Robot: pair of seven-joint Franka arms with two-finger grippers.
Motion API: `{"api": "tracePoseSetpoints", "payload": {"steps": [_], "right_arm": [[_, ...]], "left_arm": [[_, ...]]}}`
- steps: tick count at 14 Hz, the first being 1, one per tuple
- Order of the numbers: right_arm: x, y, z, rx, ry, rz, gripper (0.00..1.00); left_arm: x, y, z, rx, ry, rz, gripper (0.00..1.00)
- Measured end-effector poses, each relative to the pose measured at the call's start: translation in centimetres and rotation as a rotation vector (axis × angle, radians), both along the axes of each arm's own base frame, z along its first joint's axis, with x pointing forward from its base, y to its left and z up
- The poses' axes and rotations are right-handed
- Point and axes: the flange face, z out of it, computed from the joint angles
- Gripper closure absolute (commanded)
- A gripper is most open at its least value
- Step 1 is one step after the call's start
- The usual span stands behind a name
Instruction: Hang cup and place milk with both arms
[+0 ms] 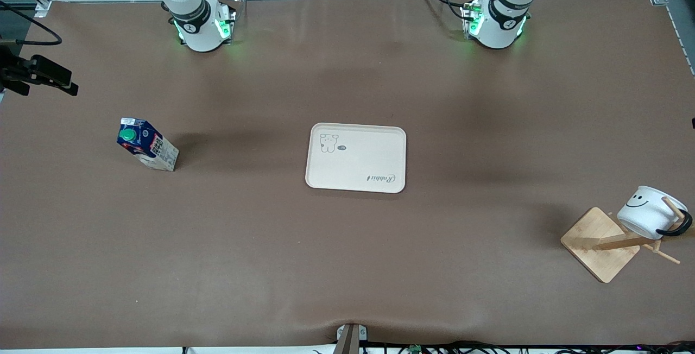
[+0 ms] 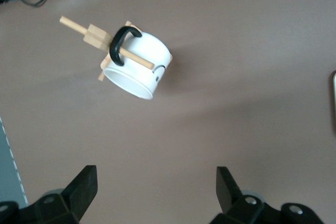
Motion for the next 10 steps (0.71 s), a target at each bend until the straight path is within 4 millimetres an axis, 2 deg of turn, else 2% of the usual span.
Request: {"api": "tracePoseSetpoints", "payload": {"steps": [4,10], "right_arm": [[0.0,0.0,0.0,0.0,0.0,0.0,0.0],[0.0,0.0,0.0,0.0,0.0,-0.001,0.0]], "left_arm": [[-1.0,-4.5,1.4,-0.006,0.029,0.11,0.0],[-0.8,-8.7,1.5,0.004,0.029,0.084,0.0]]}}
